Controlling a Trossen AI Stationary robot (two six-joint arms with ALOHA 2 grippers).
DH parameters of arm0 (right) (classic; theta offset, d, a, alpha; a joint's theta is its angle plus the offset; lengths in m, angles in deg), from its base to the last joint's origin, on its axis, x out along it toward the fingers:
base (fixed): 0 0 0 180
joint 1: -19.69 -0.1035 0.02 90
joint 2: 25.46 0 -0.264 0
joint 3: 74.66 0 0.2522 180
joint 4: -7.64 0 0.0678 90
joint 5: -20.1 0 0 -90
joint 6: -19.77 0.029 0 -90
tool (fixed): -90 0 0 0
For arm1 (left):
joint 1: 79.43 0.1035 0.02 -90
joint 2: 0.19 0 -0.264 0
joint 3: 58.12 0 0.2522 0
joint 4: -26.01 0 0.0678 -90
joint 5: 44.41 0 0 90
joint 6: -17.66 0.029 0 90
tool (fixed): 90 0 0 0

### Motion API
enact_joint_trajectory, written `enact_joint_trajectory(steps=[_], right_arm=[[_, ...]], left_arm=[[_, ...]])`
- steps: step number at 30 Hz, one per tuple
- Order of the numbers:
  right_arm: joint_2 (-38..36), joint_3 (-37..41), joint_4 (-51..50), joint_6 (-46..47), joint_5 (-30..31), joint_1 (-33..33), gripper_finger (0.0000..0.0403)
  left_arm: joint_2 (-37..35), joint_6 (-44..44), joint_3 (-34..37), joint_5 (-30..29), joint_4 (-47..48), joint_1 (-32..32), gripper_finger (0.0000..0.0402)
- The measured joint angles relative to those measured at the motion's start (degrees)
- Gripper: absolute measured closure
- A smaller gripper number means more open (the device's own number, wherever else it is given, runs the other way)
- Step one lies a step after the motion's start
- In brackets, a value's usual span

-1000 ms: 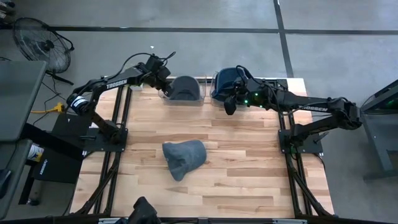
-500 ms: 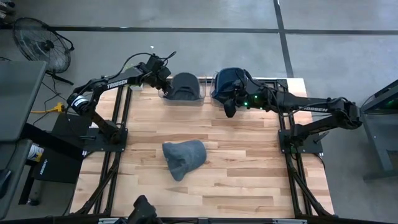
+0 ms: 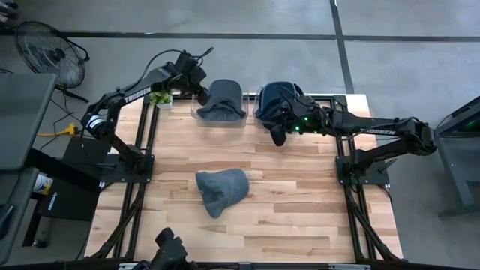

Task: Pick & Place hat
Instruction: Put the top gray cap into the left transparent bin, then put the gray cap into the left transparent bin

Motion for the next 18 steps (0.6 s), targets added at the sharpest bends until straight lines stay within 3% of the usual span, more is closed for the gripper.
enact_joint_trajectory(steps=[10, 18], right_arm=[[0.0, 6.4, 1.2, 3.3, -6.7, -1.1, 0.0221], [0.0, 18.4, 19.7, 14.6, -10.9, -4.9, 0.0221]], left_arm=[[-1.0, -6.2, -9.6, 1.9, 18.2, 0.0, 0.0169], [-7.3, -13.2, -6.5, 4.0, 21.0, -6.3, 0.0170]])
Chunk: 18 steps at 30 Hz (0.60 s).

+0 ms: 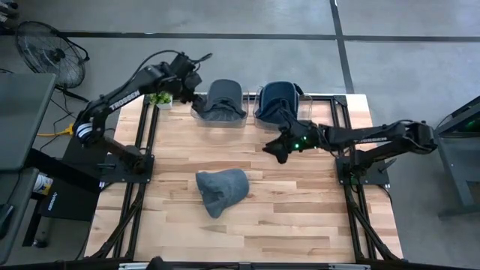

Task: Pick & Place hat
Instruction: Put the gray cap into the left transparent bin

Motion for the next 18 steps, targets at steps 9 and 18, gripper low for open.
enact_joint_trajectory(steps=[9, 18], right_arm=[[0.0, 8.8, 8.8, 9.2, 1.3, -3.9, 0.0221], [3.3, 9.4, 9.8, 13.2, 0.5, -5.7, 0.0221]], left_arm=[[-8.9, -13.8, 11.1, -5.3, -3.3, -13.3, 0.0170], [-15.1, -37.1, 28.2, -8.5, -18.1, -30.4, 0.0170]])
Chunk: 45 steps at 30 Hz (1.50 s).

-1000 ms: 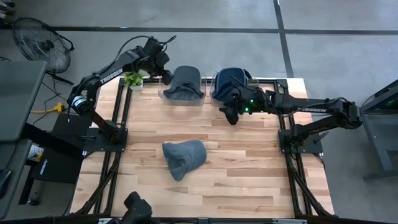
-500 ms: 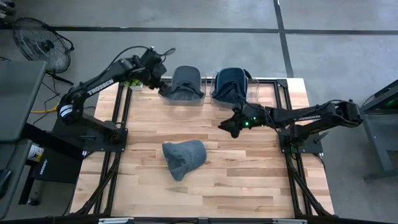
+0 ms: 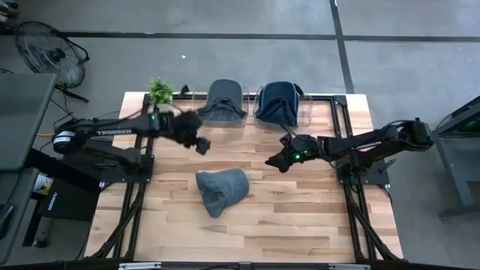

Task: Pick & Place hat
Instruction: Put the gray cap into the left transparent bin

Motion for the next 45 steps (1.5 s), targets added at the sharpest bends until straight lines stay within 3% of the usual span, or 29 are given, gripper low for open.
enact_joint_trajectory(steps=[6, 12, 20, 31, 38, 45], right_arm=[[9.1, 0.0, 9.4, 3.3, -2.1, -1.8, 0.0221], [17.2, -0.1, 19.7, 7.5, -3.9, -3.0, 0.0221], [25.2, -7.4, 19.8, 7.7, -5.9, -4.3, 0.0221], [27.5, -12.0, 11.1, 9.0, -5.2, -4.3, 0.0221], [27.5, -12.0, 11.3, 10.7, -4.7, -4.9, 0.0221], [27.5, -12.0, 11.3, 11.6, -2.3, -5.1, 0.0221]], left_arm=[[-0.1, -10.3, 4.1, -3.5, -2.6, -11.0, 0.0170], [-0.1, -13.1, 4.5, -9.5, -2.1, -18.7, 0.0170], [-0.1, -13.0, 4.5, -11.6, 4.0, -24.8, 0.0170], [-0.1, -18.5, 4.5, -15.5, 9.2, -35.4, 0.0170], [-0.1, -24.1, 4.5, -22.4, 10.2, -41.7, 0.0170], [-0.1, -25.5, 4.5, -24.9, 10.8, -44.4, 0.0170]])
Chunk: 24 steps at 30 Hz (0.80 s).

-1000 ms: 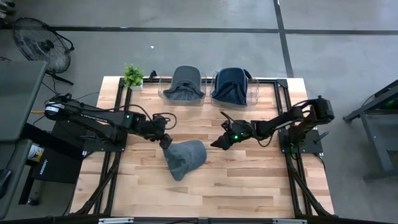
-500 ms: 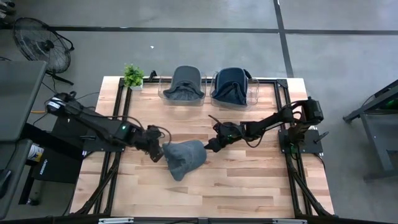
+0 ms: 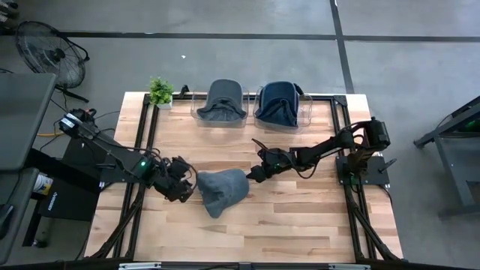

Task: Pick & Place hat
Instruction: Put the gray cap into the left transparent bin

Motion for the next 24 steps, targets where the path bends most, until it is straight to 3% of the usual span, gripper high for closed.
enact_joint_trajectory(steps=[10, 24], right_arm=[[2.1, -0.6, 0.0, 0.6, -0.3, 0.0, 0.0221], [11.9, -11.6, 0.0, -2.3, -6.1, -1.2, 0.0221]], left_arm=[[0.0, 0.5, 0.0, -0.8, -0.1, 0.1, 0.0170], [0.0, 0.5, 0.0, -0.3, -0.2, 0.1, 0.0170]])
